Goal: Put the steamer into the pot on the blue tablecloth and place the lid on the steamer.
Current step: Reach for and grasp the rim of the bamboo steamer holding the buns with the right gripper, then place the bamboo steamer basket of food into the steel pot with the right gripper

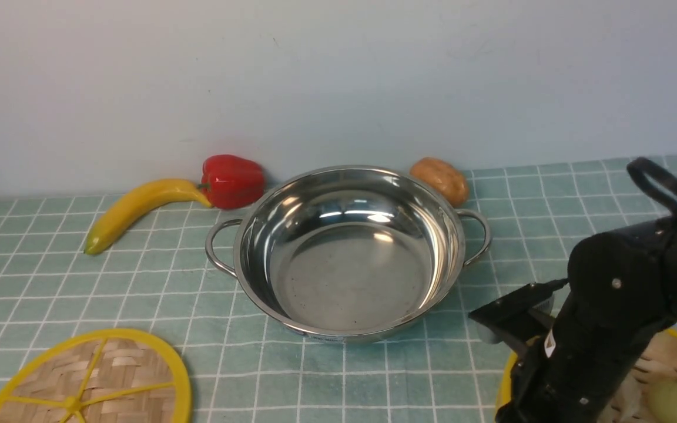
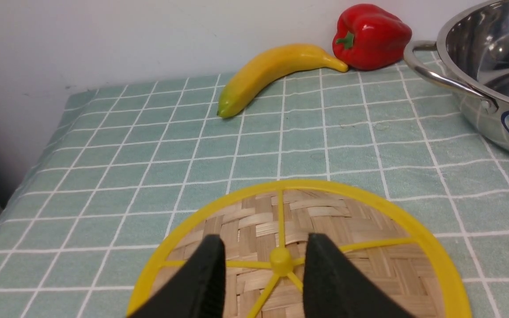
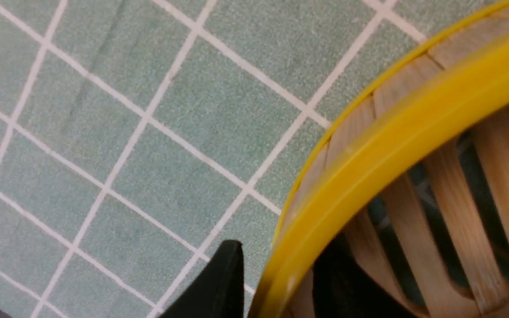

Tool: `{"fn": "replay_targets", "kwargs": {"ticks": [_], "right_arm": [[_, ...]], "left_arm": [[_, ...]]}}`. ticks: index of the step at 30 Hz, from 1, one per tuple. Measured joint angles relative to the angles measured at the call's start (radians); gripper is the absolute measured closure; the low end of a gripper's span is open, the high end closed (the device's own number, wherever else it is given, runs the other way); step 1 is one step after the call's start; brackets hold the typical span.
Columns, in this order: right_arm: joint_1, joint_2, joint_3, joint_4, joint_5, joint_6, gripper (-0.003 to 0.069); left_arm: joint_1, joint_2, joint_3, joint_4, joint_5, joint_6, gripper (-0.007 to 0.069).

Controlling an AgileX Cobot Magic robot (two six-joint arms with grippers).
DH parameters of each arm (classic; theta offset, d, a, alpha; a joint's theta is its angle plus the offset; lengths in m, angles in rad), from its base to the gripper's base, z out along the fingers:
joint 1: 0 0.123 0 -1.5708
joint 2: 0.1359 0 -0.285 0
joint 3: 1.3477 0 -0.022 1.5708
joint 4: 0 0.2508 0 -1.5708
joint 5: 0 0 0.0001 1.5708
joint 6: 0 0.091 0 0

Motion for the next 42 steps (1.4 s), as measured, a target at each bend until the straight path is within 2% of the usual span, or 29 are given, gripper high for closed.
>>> {"fn": "replay_targets", "kwargs": {"ticks": [4, 6, 7, 8, 15, 17, 22, 26, 30, 36, 38, 42], "right_arm": [[0.000, 0.015, 0.000, 0.003, 0.001, 0.007, 0.0432], [0.000, 0.015, 0.000, 0.003, 0.009, 0.009, 0.0471], [0.000, 0.015, -0.001, 0.001, 0.018, 0.020, 0.0538], [0.000, 0.015, -0.001, -0.010, 0.027, 0.040, 0.0564], [0.000, -0.047, -0.001, -0.169, 0.050, 0.130, 0.0603], [0.000, -0.092, -0.019, -0.246, 0.086, 0.134, 0.0602], [0.000, -0.145, -0.160, -0.335, 0.225, 0.116, 0.0600], [0.000, -0.146, -0.311, -0.357, 0.251, 0.067, 0.0600], [0.000, -0.103, -0.502, -0.318, 0.248, -0.045, 0.0600], [0.033, 0.020, -0.663, -0.283, 0.267, -0.131, 0.0600], [0.092, 0.128, -0.771, -0.283, 0.272, -0.205, 0.0600], [0.163, 0.244, -0.888, -0.298, 0.274, -0.256, 0.0600]], "left_arm": [[0.000, 0.000, 0.000, 0.000, 0.000, 0.000, 0.0382], [0.000, 0.000, 0.000, 0.000, 0.000, 0.000, 0.0382], [0.000, 0.000, 0.000, 0.000, 0.000, 0.000, 0.0382], [0.000, 0.000, 0.000, 0.000, 0.000, 0.000, 0.0382], [0.000, 0.000, 0.000, 0.000, 0.000, 0.000, 0.0382], [0.000, 0.000, 0.000, 0.000, 0.000, 0.000, 0.0382], [0.000, 0.000, 0.000, 0.000, 0.000, 0.000, 0.0382], [0.000, 0.000, 0.000, 0.000, 0.000, 0.000, 0.0382], [0.000, 0.000, 0.000, 0.000, 0.000, 0.000, 0.0382], [0.000, 0.000, 0.000, 0.000, 0.000, 0.000, 0.0382], [0.000, 0.000, 0.000, 0.000, 0.000, 0.000, 0.0382], [0.000, 0.000, 0.000, 0.000, 0.000, 0.000, 0.0382]]}}
